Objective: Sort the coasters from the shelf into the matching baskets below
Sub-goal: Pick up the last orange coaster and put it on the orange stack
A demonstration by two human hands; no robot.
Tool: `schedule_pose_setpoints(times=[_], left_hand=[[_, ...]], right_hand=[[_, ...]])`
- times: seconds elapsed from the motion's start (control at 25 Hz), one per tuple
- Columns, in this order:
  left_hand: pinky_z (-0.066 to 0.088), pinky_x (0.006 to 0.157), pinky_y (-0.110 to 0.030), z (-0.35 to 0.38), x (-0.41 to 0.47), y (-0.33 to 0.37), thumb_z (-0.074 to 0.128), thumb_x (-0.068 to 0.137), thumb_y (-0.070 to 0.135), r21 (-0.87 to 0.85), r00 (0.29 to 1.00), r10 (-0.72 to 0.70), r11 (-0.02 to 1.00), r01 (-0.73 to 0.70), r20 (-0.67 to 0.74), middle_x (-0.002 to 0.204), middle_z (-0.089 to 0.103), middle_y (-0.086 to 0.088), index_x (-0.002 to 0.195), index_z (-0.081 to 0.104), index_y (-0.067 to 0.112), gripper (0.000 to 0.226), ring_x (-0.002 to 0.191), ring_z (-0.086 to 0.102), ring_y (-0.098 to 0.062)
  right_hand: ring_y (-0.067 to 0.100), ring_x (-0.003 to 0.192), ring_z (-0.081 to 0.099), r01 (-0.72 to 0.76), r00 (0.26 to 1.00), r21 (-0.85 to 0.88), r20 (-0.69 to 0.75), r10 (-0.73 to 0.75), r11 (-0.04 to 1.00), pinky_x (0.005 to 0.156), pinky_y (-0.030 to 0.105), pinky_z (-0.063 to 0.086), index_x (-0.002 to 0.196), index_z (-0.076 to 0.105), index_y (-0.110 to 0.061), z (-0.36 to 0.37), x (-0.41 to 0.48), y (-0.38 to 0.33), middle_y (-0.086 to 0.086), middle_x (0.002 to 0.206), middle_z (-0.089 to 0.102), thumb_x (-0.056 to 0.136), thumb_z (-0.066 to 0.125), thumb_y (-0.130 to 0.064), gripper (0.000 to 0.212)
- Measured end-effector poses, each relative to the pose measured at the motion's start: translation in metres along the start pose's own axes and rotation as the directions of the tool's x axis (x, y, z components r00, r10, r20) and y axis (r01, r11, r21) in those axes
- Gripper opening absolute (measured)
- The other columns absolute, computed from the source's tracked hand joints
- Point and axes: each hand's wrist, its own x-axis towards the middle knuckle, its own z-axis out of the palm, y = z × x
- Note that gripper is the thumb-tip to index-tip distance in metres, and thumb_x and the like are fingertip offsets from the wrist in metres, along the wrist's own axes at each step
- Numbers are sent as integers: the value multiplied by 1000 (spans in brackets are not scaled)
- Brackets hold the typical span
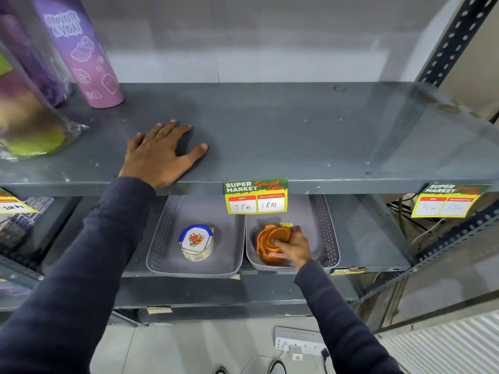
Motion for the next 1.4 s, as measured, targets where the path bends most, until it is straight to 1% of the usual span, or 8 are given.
schedule_pose_setpoints(times=[0.16, 0.24, 0.36, 0.56, 0.88, 1.04, 1.16, 1.4], left_hand=[[12, 118, -48, 0, 0, 1, 27, 80, 81, -2, 1000, 0, 1000, 0, -1, 162, 26, 7, 147, 35, 39, 79, 149, 21, -19], [11, 118, -48, 0, 0, 0, 28, 80, 81, -8, 1000, -5, 1000, 5, 0, 162, 26, 8, 147, 35, 40, 79, 149, 20, -18], [11, 119, -48, 1, 0, -1, 29, 80, 81, -18, 1000, -14, 1000, 14, -1, 162, 26, 9, 146, 35, 41, 78, 150, 20, -18], [11, 118, -47, 1, 1, 0, 29, 80, 81, -13, 1000, -9, 1000, 9, -6, 162, 26, 9, 146, 35, 40, 78, 150, 20, -18], [11, 118, -48, 1, 0, 0, 28, 79, 82, -18, 1000, -5, 1000, 5, -5, 162, 27, 8, 145, 36, 41, 78, 149, 20, -18], [11, 118, -48, 1, 1, -1, 27, 80, 82, -7, 1000, -2, 1000, 1, -4, 162, 27, 8, 146, 35, 41, 79, 149, 20, -19], [11, 118, -48, 0, 1, 0, 28, 81, 81, -5, 1000, -3, 1000, 3, 0, 162, 26, 8, 146, 35, 41, 77, 150, 20, -19], [10, 119, -48, -2, -1, 1, 29, 82, 80, -11, 1000, -1, 1000, 1, 5, 162, 25, 7, 147, 34, 40, 77, 150, 19, -19]], right_hand=[[37, 63, 74, 92, 996, -265, 37, -85, 960, 53, 46, 64, 114, 49, -11, 2, -1, -2, 21, 117, 62, 84, 82, -12, 44], [38, 78, 76, 132, 990, -568, 35, -137, 812, 67, 44, 65, 117, 51, -10, 4, -3, -4, 20, 112, 66, 89, 75, -34, 44], [36, 107, 67, 97, 968, -913, -7, -251, 397, 87, 42, 54, 134, 45, -10, 6, -3, -5, 15, 116, 68, 89, 59, -64, 72], [30, 105, 68, 75, 973, -968, 19, -229, 238, 83, 35, 52, 123, 57, -10, 6, 5, -2, 9, 112, 71, 86, 45, -80, 80], [30, 110, 66, 52, 978, -981, 12, -210, 187, 88, 37, 50, 130, 55, -13, 10, 9, 0, 9, 117, 69, 79, 38, -89, 94], [39, 139, 39, 101, 981, -962, 54, -185, 253, 106, 51, 40, 159, 7, -14, 15, 8, -5, 18, 152, 39, 68, 47, -93, 127], [40, 140, 40, 163, 982, -943, 129, -135, 290, 112, 54, 34, 159, -8, -15, 26, 11, -3, 20, 152, 44, 70, 63, -79, 130], [36, 124, 58, 162, 977, -943, 111, -184, 291, 109, 48, 37, 155, 9, -12, 31, 17, -2, 16, 135, 61, 72, 69, -65, 116]])
